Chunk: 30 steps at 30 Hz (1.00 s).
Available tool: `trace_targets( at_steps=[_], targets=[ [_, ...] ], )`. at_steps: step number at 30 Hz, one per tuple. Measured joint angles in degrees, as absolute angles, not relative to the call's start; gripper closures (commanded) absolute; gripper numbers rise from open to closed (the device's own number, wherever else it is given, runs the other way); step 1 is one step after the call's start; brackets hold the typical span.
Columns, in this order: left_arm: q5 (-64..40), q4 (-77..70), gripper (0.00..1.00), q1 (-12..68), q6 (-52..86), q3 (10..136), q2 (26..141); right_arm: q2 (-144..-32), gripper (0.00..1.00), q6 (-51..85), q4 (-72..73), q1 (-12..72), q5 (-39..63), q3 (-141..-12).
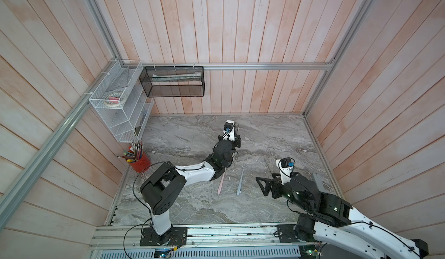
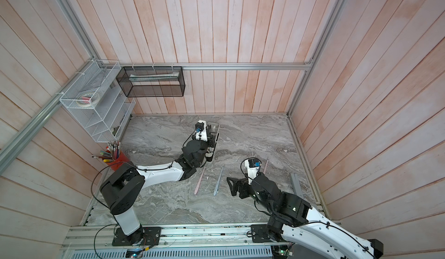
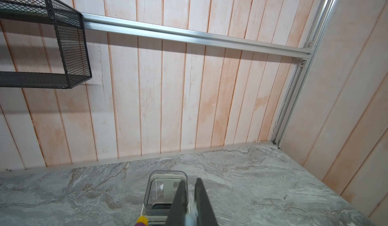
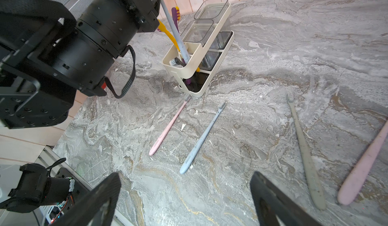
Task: Place the toothbrush into the toothbrush holder
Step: Place the toothbrush in the toothbrush holder.
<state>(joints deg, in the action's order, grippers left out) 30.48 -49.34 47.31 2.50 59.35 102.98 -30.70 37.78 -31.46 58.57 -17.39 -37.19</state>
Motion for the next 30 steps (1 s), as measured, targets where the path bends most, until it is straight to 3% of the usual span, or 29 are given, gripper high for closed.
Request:
trace_targets(
  at_steps=[14, 30],
  targets=[
    [30.6, -50.3, 0.95, 48.0, 1.5, 58.6, 103.0, -30.7, 0.02, 37.6, -31.4, 58.6, -16.8, -37.2],
    [31.6, -50.7, 0.79, 48.9, 0.9, 57.1, 103.5, -30.7, 0.02, 37.6, -31.4, 58.6, -16.8, -37.2]
  ],
)
